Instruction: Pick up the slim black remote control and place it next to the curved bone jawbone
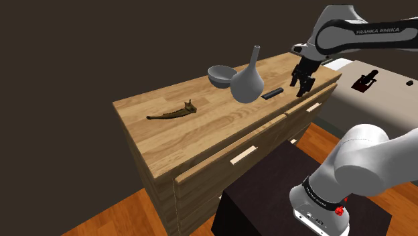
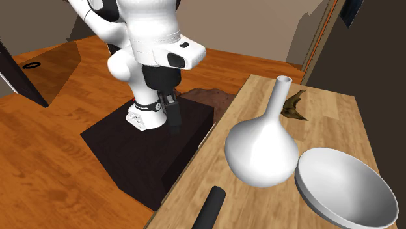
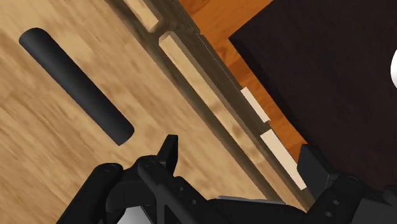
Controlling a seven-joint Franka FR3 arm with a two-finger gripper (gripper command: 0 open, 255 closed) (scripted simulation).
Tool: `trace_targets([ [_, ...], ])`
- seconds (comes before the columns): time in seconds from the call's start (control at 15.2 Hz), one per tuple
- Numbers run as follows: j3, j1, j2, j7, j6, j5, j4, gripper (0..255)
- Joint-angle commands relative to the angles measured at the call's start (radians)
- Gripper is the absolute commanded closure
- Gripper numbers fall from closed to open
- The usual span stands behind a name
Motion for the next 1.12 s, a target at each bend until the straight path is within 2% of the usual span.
trace_targets([
  [0.0, -0.069, 0.038, 0.060, -0.101, 0.061, -0.013, 0.023, 0],
  [0.26, -0.226, 0.147, 0.205, -0.308, 0.182, 0.010, 0.091, 0],
  [0.4, -0.317, 0.221, 0.290, -0.425, 0.241, 0.051, 0.132, 0],
  [0.53, -0.423, 0.312, 0.389, -0.559, 0.298, 0.126, 0.177, 0],
  [0.66, -0.559, 0.433, 0.520, -0.733, 0.351, 0.261, 0.226, 0],
  [0.73, -0.642, 0.505, 0.624, -0.861, 0.371, 0.390, 0.254, 0],
  [0.79, -0.684, 0.527, 0.784, -1.044, 0.368, 0.599, 0.288, 0],
  [0.86, -0.647, 0.474, 0.904, -1.182, 0.349, 0.751, 0.327, 0],
  [0.92, -0.561, 0.383, 0.953, -1.249, 0.344, 0.806, 0.363, 0],
  [0.99, -0.458, 0.282, 0.976, -1.289, 0.348, 0.822, 0.397, 0],
  [1.06, -0.452, 0.275, 0.982, -1.296, 0.347, 0.828, 0.402, 0],
])
